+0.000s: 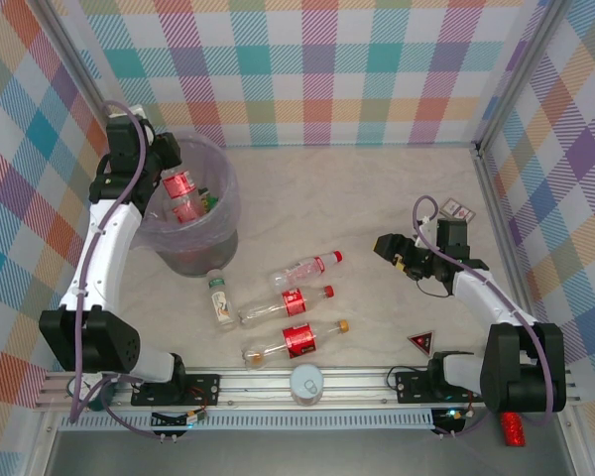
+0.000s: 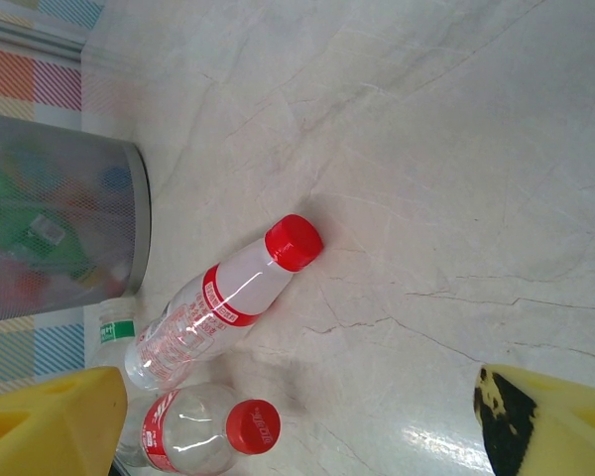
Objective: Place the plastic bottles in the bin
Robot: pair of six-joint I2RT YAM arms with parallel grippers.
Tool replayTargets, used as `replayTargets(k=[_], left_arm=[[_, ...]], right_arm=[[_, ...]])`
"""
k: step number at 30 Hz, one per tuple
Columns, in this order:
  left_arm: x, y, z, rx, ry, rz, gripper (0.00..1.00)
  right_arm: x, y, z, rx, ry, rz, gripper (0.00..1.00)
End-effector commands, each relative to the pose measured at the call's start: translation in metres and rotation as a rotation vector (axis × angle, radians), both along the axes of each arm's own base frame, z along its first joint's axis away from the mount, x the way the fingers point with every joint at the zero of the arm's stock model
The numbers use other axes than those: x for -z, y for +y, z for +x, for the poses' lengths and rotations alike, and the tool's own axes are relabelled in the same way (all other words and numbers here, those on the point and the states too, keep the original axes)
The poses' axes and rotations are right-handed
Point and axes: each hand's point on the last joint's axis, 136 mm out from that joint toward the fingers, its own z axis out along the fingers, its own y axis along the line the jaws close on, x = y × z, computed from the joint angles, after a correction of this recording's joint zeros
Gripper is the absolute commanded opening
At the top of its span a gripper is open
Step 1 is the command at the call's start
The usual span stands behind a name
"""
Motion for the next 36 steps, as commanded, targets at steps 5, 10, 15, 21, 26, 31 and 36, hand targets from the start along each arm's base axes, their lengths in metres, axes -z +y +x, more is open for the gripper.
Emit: replayTargets(k=[5,10,15,21,26,31,36], left_arm=[[0.013,-0.013,-0.009,0.093,-0.019,0.135,0.0],[0.035,-0.02,-0.004,0.125,-0.019,0.152,0.0],[0.055,-0.025,-0.003,0.144,0.011,0.131,0.08],[0.027,-0.029,-0.009,0.199,0.032,0.182,0.89],[-0.024,-0.036,-0.027,0.234,-0.02,0.238,1.0],[-0.076,-0.049,-0.051,0.235,-0.111,0.258,1.0],[-0.076,-0.14,-0.071,0.432,-0.094,0.325,0.93]], right_arm=[[0.004,0.006,0.001,-0.038,-0.004,0.0,0.91],[0.003,0.007,0.002,-0.044,-0.006,-0.01,0.91],[0.001,0.007,0.001,-0.048,0.0,-0.013,0.91],[-0.015,0.008,0.001,-0.06,-0.019,-0.019,0.91],[-0.029,0.007,0.004,-0.068,-0.045,-0.033,0.91],[-0.048,0.006,0.009,-0.081,-0.069,-0.054,0.91],[-0.067,-0.001,0.011,-0.066,-0.1,-0.11,0.9]])
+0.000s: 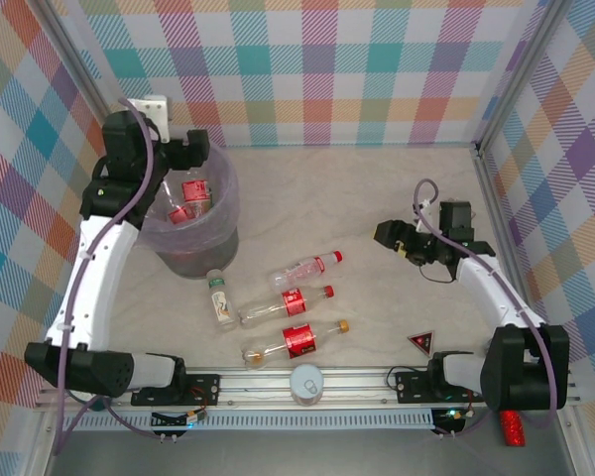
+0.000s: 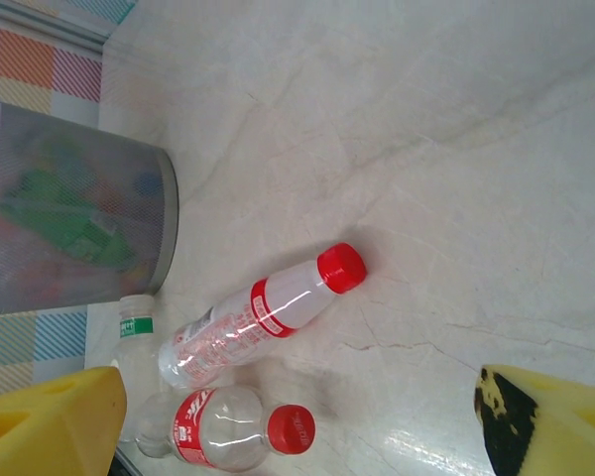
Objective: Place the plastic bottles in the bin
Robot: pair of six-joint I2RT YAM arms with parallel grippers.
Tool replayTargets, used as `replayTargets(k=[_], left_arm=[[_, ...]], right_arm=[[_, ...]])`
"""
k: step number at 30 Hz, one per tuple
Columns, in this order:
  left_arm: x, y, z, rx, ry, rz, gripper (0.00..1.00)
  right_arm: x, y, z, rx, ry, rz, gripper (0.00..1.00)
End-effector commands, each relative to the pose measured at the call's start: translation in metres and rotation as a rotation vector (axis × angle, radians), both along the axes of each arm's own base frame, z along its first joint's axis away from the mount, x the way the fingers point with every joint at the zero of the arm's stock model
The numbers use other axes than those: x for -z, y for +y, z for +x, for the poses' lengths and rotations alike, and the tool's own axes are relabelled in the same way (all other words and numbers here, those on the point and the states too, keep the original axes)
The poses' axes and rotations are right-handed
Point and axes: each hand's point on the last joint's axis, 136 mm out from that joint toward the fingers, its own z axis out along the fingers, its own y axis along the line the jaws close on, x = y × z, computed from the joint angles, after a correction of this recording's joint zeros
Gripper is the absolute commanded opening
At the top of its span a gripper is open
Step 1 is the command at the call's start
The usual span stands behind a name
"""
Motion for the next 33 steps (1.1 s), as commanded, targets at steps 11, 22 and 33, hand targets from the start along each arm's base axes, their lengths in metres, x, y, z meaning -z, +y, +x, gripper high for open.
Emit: replayTargets(k=[11,22,33], left_arm=[[0.114,-0.218,-0.054,0.51,0.322,0.264,0.87],[0.289,-0.276,-0.066,0.61,0.662,0.292,1.0],[0.373,-0.264,-0.043,0.522,0.837,0.4,0.99]], right_arm=[[0.005,-0.025,-0.033,0.065,0.088,0.082,0.9],[0.017,-0.028,-0.052,0.076,0.056,0.161,0.89],[0.024,-0.028,-0.054,0.069,0.034,0.179,0.88]])
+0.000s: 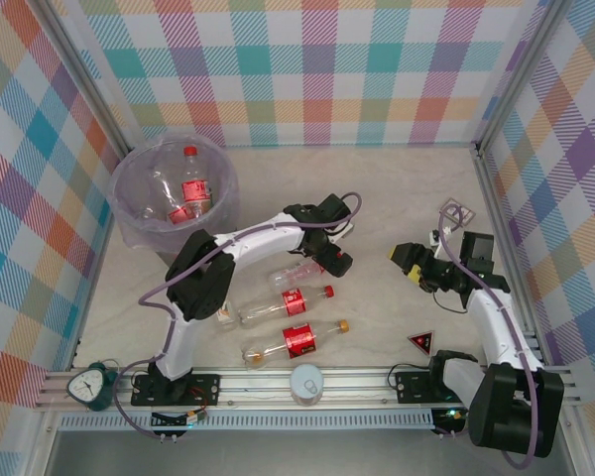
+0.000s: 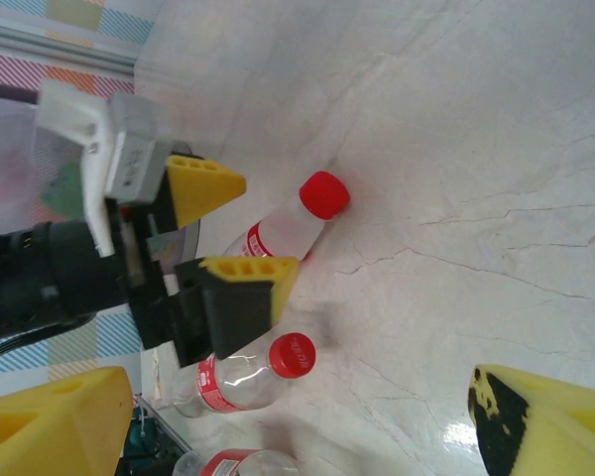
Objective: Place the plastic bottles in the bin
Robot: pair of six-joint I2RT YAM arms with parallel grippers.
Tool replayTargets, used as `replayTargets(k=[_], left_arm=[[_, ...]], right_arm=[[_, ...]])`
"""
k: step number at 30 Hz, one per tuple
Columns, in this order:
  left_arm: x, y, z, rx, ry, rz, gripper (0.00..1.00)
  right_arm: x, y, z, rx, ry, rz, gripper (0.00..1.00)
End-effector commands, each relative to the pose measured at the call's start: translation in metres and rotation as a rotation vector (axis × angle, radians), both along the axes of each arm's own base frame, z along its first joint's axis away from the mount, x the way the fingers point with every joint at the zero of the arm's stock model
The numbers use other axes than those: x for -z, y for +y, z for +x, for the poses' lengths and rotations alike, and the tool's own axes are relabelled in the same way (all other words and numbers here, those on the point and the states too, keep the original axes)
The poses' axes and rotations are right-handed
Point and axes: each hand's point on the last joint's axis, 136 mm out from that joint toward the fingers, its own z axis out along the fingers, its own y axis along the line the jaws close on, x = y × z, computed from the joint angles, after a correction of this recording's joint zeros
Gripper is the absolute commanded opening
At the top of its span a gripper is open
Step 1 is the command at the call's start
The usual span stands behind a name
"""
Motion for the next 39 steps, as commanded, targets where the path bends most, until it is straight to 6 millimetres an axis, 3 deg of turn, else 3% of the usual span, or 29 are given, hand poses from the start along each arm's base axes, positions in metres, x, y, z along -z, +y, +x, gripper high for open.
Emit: replayTargets(k=[1,7,13,25,35,39], left_arm=[[0.0,0.002,0.009,-0.015,-0.003,0.029,0.98],[0.017,0.012,0.005,-0.021,0.028,0.093,0.88],[0.027,0.014,0.009,-0.022,0.03,0.12,0.79],[0.041,0.02,0.013,0.001,0.016,0.158,0.63],[0.041,0.013,0.025,0.037,-0.011,0.144,0.44],[0.027,0.005,0.035,0.047,-0.053,0.12,0.41]], right_arm=[[-0.005,0.001,0.0,-0.013,-0.043,0.016,0.88],[-0.005,0.0,0.002,-0.005,-0.052,0.015,0.88],[-0.02,0.004,0.004,-0.028,-0.088,0.072,0.88],[-0.018,-0.002,0.011,0.016,-0.076,0.07,0.88],[-0.023,-0.006,0.01,0.032,-0.076,0.053,0.89],[-0.03,-0.007,0.015,0.032,-0.086,0.065,0.89]])
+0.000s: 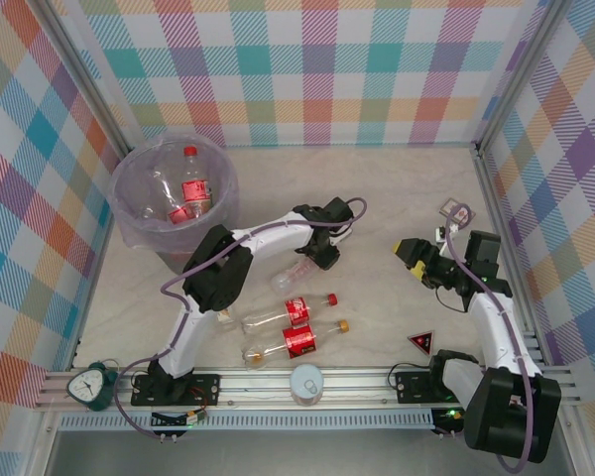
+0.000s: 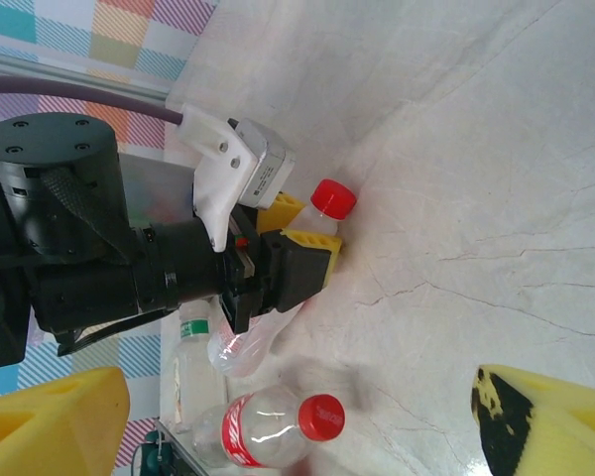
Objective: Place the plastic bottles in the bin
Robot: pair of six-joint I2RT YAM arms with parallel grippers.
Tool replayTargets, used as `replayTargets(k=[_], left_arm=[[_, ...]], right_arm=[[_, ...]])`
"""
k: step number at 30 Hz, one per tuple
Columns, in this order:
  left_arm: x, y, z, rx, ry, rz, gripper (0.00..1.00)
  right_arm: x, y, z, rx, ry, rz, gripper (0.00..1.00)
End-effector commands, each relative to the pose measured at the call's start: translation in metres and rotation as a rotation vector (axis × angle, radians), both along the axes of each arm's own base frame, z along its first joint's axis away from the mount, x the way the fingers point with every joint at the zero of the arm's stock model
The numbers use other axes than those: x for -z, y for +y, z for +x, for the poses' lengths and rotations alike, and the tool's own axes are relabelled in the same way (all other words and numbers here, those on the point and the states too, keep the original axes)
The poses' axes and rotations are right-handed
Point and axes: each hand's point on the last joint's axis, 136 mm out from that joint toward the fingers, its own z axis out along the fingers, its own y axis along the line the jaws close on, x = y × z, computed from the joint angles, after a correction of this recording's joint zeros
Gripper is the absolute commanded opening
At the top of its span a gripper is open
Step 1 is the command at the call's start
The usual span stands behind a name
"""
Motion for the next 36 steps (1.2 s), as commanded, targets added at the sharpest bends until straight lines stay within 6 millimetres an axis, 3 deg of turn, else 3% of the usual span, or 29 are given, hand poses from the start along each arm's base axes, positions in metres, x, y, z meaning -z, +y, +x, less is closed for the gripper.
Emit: replayTargets(k=[1,7,15,24,31,36], left_arm=[[-0.012,-0.008,0.016,0.026,-0.052,-0.02,0.4],[-0.059,-0.017,0.041,0.048,-0.179,-0.056,0.36],[-0.141,-0.033,0.064,0.057,-0.345,-0.163,0.34],[-0.281,-0.047,0.089,-0.05,-0.612,-0.434,0.28],[-0.399,-0.014,0.096,-0.22,-0.771,-0.797,0.22],[-0.469,0.03,0.098,-0.33,-0.849,-1.087,0.15]], right_arm=[[-0.016,-0.001,0.007,-0.011,-0.03,0.02,0.89],[-0.02,-0.004,0.012,0.001,-0.036,0.013,0.89],[-0.009,-0.005,0.012,0.013,0.007,0.023,0.89],[-0.01,-0.008,0.019,0.041,0.016,0.02,0.89],[-0.01,-0.009,0.019,0.042,0.021,0.009,0.89],[-0.018,-0.012,0.028,0.048,-0.006,0.008,0.89]])
